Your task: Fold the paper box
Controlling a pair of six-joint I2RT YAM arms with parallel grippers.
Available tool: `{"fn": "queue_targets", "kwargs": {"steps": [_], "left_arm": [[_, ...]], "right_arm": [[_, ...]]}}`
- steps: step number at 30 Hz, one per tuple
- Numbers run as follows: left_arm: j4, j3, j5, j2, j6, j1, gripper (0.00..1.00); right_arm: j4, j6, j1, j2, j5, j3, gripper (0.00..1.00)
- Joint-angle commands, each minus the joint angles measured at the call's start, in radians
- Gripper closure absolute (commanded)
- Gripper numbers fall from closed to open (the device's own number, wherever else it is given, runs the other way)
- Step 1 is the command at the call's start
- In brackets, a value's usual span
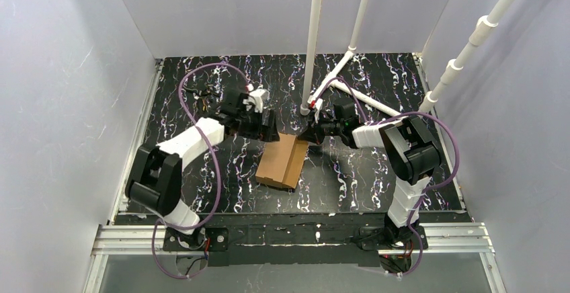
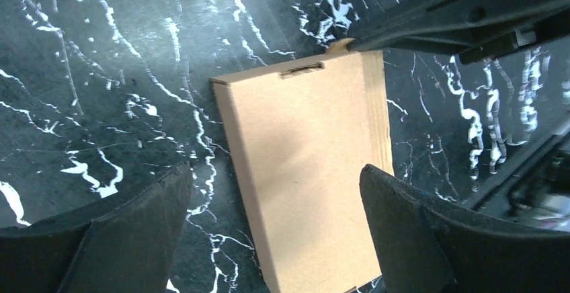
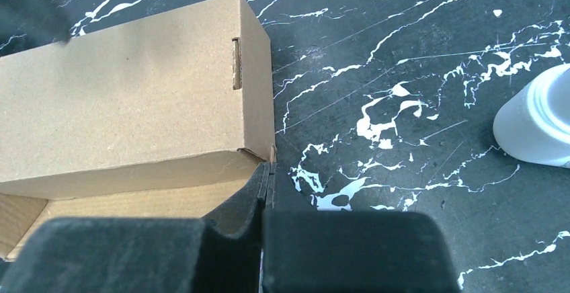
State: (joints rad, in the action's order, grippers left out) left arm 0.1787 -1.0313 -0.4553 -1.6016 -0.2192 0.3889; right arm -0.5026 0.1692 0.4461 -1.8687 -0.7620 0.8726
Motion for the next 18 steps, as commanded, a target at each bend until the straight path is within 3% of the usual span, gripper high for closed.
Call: {"fn": "queue_targets", "kwargs": {"steps": [1,4,7,11,18], "left_arm": [[0.092,0.002,0.439,0.105,0.089,0.192,0.06],[0.127,-0.014,0.655,0.109,0.090,0.295,0.06],[0.160,-0.059,0.770,0.077,0.094,0.375,0.06],[0.189,-0.113,0.799,0.010,0.088,0.424,0.04],[0.182,-0.132,0.717,-0.056,0.067,0.429,0.02]], "right_arm": [[-0.017,-0.019,-0.003,0.021,0.013,-0.010,0.99],[-0.015,-0.021,-0.003,0.016,0.014,-0.008,0.99],[-0.010,-0.022,-0.003,0.011,0.017,-0.005,0.99],[-0.006,-0.022,-0.003,0.008,0.017,-0.002,0.99],[-0.008,-0.019,-0.003,0.011,0.006,-0.004,0.99]]}}
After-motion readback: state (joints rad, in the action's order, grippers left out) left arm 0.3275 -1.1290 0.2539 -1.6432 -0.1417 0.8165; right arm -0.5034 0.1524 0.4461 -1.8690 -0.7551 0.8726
